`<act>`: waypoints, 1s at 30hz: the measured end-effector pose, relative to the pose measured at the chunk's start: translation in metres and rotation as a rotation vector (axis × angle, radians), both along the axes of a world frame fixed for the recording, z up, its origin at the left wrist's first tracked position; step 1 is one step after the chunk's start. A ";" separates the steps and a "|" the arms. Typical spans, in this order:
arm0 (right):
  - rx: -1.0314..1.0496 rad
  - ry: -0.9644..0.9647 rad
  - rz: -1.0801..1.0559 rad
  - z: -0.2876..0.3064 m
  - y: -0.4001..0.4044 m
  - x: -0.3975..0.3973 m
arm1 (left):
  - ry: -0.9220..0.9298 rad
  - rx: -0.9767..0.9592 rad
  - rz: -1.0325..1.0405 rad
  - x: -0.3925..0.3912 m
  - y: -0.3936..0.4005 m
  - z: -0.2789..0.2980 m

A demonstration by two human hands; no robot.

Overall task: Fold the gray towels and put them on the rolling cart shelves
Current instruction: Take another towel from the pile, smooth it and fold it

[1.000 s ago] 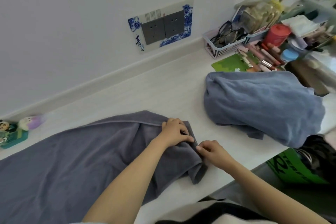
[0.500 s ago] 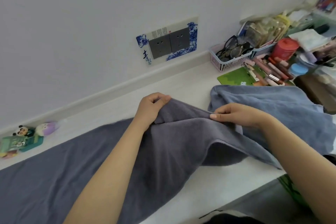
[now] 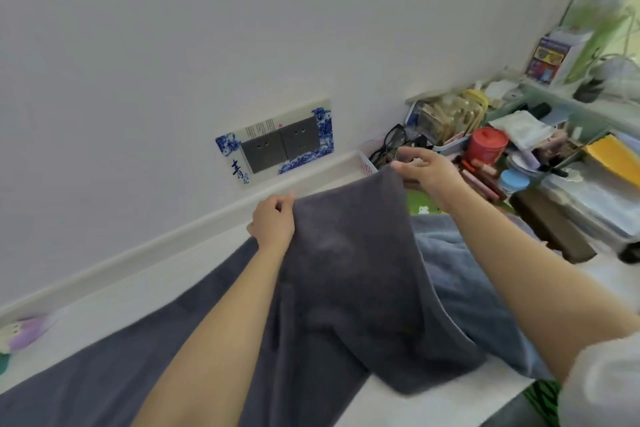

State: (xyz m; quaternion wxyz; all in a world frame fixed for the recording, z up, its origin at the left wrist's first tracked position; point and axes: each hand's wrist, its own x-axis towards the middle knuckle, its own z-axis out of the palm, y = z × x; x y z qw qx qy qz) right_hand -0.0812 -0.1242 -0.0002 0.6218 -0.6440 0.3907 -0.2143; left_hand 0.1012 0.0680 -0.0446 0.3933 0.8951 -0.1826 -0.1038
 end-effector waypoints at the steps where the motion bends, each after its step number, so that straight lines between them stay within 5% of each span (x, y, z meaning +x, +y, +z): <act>1: -0.020 0.069 0.020 -0.011 0.002 0.003 | -0.024 0.076 -0.043 -0.002 -0.011 -0.009; 5: -0.251 0.554 0.175 -0.055 0.012 -0.010 | 0.089 0.084 -0.466 -0.028 -0.050 -0.039; 9: -0.550 0.746 0.302 -0.100 0.031 -0.054 | 0.225 0.119 -0.737 -0.063 -0.079 -0.061; 14: -0.841 0.817 0.343 -0.124 0.028 -0.080 | 0.473 0.150 -0.533 -0.085 -0.098 -0.078; 17: -0.899 0.862 0.270 -0.129 0.018 -0.076 | 0.582 -0.025 -0.447 -0.090 -0.108 -0.083; 23: -0.817 0.745 -0.047 -0.132 -0.002 -0.083 | 0.749 -0.279 -0.191 -0.083 -0.114 -0.071; 30: -0.687 0.917 -0.291 -0.126 -0.044 -0.109 | 0.687 -0.403 -0.122 -0.078 -0.119 -0.051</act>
